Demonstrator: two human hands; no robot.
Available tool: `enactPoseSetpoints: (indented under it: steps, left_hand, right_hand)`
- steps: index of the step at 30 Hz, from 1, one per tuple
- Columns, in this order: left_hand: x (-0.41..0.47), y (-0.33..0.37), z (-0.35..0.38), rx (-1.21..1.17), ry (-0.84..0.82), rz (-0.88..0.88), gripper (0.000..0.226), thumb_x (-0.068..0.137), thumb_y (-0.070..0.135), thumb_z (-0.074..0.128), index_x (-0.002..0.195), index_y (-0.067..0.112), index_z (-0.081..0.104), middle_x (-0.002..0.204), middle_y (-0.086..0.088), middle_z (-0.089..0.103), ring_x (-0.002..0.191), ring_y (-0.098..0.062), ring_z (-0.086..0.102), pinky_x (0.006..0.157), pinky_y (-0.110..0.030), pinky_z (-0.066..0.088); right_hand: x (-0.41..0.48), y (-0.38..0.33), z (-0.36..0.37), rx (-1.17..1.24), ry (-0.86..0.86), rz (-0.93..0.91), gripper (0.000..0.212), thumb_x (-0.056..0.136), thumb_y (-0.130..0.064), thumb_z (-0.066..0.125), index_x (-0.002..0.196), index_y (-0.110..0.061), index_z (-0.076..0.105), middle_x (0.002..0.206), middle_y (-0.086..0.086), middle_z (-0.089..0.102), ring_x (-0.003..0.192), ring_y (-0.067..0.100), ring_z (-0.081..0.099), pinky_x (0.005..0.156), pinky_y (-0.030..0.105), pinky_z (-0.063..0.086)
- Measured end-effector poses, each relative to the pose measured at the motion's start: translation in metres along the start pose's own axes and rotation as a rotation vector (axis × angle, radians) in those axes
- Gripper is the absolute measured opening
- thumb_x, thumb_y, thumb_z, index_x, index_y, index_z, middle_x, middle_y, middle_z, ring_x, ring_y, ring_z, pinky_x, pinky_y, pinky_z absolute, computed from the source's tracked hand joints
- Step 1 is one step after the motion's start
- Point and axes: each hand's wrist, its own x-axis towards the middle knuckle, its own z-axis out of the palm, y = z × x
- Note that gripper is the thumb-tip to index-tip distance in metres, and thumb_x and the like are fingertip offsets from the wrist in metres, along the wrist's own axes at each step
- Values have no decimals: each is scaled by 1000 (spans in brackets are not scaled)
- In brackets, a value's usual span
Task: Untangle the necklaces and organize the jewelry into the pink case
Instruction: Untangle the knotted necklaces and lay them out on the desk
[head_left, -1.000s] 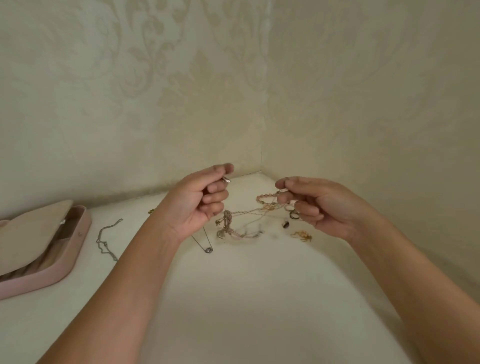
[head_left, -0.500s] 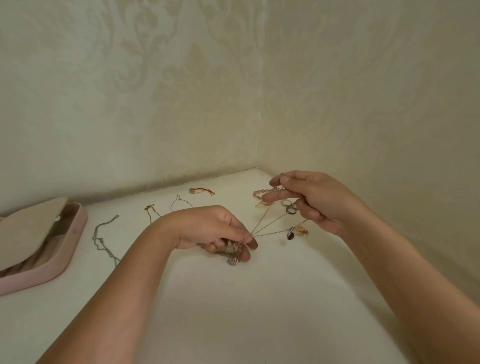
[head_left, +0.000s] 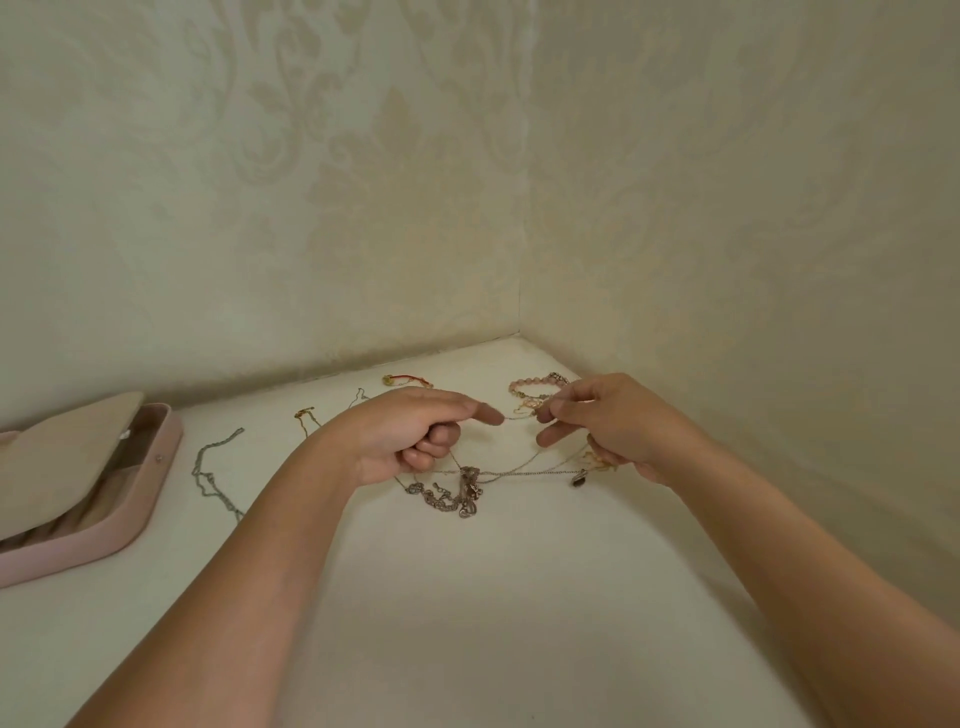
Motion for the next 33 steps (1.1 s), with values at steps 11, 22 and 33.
enactPoseSetpoints:
  steps: [11,22,33]
  left_hand:
    - [7,-3,-1,-168,6,28,37,99,-1,40,116,20,65,68,2,56,44,-4,27,34,-12,21]
    - [10,-6,8,-61,0,-5,38,97,-2,44,119,22,62,89,2,63,51,-6,29,39,-13,22]
    - [10,-1,13,-158,69,92,31,97,-3,45,120,10,61,94,-4,65,47,-4,40,38,-14,30]
  right_hand:
    - [-19,-11,-21,-584,-387,-42,29,85,-41,68,67,-18,69,62,1,59,40,7,44,44,15,35]
    - [-20,-6,4,-696,-357,-243,9,77,-24,77,75,-26,69,62,-14,64,58,-4,55,54,9,39]
    - [-24,-8,40,-413,-314,-371,12,80,-20,76,89,-12,74,60,-11,59,45,-3,51,42,9,35]
